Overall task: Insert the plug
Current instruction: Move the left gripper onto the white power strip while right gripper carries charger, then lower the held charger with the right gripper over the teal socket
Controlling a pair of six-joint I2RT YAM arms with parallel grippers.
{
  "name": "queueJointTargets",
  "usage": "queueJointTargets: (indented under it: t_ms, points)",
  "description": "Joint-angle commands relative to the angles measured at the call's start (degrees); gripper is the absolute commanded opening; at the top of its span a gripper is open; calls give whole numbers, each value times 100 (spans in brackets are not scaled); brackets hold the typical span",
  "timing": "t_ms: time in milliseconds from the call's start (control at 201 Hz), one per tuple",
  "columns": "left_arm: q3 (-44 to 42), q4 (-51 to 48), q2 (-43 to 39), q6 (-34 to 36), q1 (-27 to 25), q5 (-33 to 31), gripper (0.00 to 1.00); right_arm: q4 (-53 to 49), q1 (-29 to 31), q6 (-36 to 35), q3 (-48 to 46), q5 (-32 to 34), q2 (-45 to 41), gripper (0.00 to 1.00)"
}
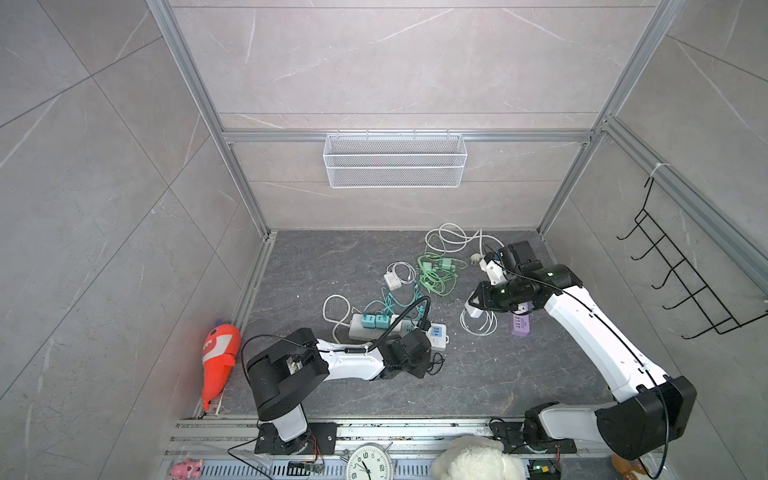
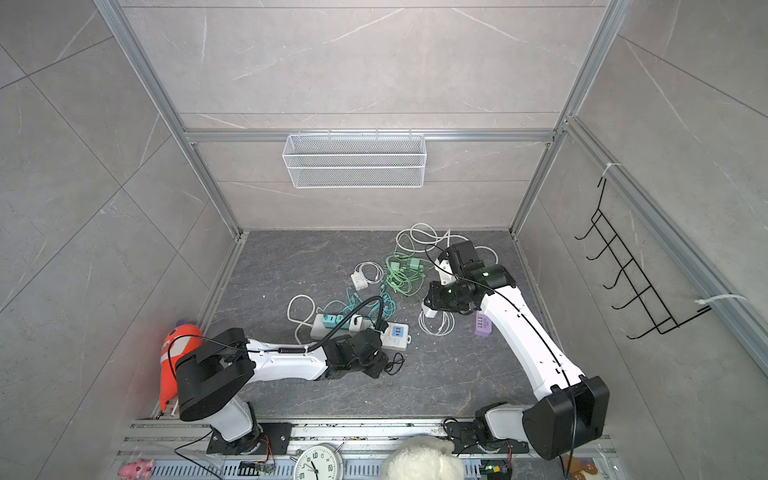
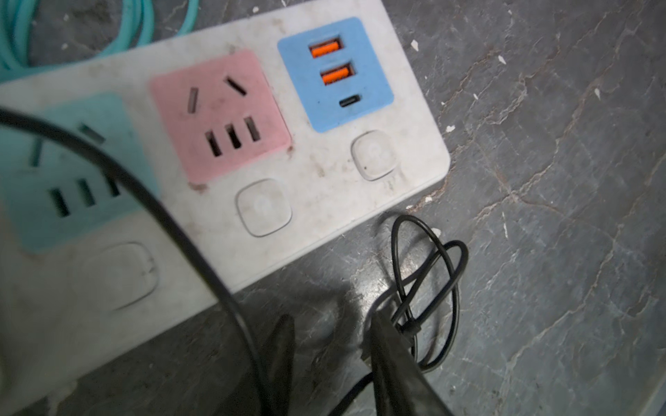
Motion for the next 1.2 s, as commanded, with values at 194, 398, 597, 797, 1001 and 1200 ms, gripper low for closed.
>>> queueJointTargets:
  t_ms: [194,398,597,797,1001,1200]
  points:
    - [462,103,-394,332,-37,11,3,-188,13,-56,-10,222,-199,3]
    - [941,-92,-1101,630,442,-218,2,-343,20,48,-225,803,-308,3]
    - [1204,22,-1017,607,1190,-488,1,-321,178,324,-515,1035,-404,3]
    - [1268,313,-631,298,1623,-718,1,-213,801,601,-637,1103,-357,3]
    - [1148,352,-449,-115,1749,-1232,3,33,1390,1114,-589,1126,-53,3]
    - [1045,434,-368,-489,1841,-1418,8,521,1947,1864,-582,1516,465,3]
